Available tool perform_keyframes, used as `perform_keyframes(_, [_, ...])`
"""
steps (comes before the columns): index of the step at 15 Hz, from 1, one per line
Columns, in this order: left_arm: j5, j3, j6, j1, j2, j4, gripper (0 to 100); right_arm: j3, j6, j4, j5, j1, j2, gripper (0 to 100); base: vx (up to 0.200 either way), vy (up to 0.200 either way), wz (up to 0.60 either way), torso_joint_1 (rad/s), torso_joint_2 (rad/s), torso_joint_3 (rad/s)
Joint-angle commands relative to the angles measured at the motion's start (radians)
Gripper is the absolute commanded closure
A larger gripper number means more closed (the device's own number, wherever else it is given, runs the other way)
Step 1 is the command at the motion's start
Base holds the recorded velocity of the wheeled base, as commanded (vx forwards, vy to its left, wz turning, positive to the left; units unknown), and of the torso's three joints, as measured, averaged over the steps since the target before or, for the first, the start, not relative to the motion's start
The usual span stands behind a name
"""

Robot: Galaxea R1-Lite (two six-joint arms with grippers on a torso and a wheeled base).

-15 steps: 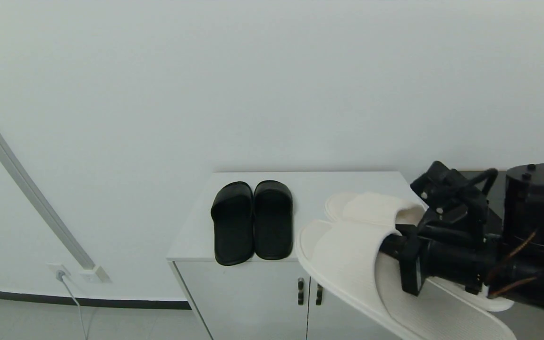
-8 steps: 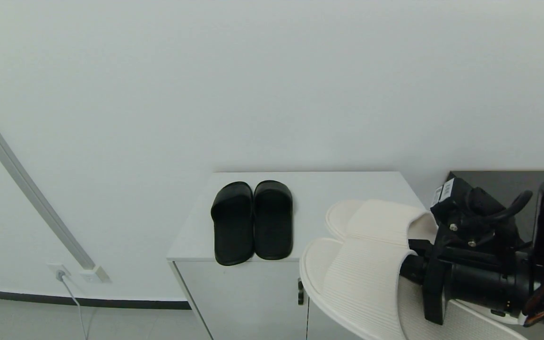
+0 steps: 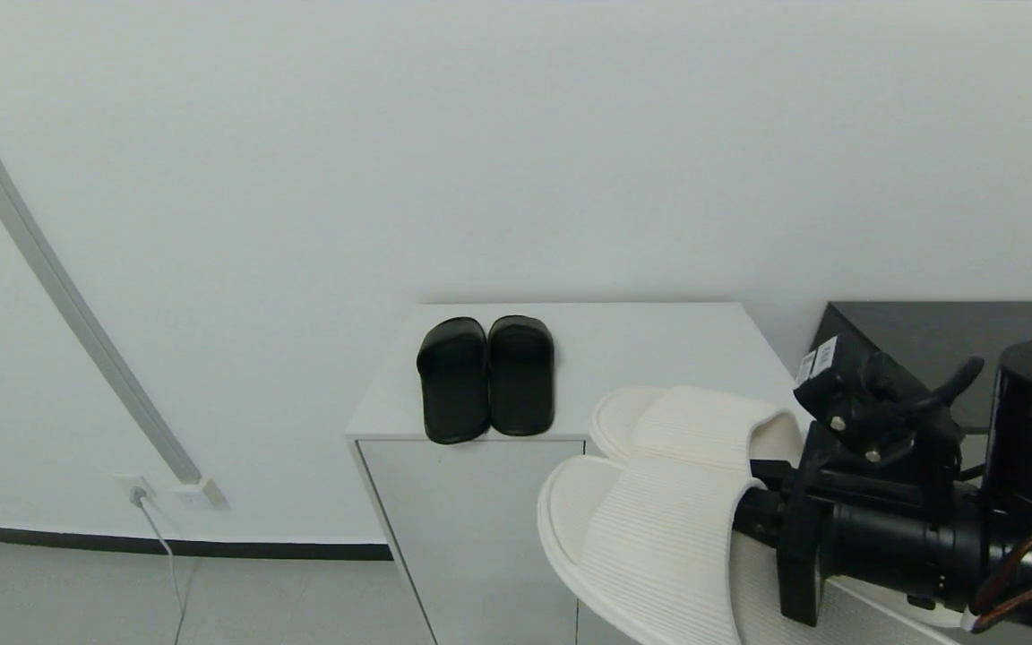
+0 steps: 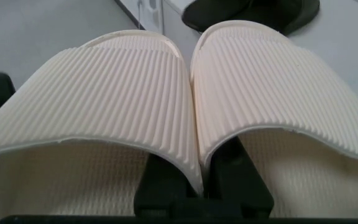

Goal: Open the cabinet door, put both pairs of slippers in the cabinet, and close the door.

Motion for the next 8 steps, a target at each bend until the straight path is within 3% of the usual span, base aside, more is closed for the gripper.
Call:
perform_keyframes(1, [0.002, 0.000, 0.001, 0.000, 0.001, 0.000, 100, -0.013, 0.033, -0.064, -0.009, 0.025, 0.092, 100, -0.200, 0.000, 0.00, 0.002, 0.00, 0.002])
perform_keyframes(8, [0.000, 0.001, 0.001, 0.000, 0.001, 0.000, 100, 0.000, 0.032, -0.094, -0.021, 0.028, 0.109, 100, 0.000, 0.000, 0.00, 0.000, 0.00, 0.000])
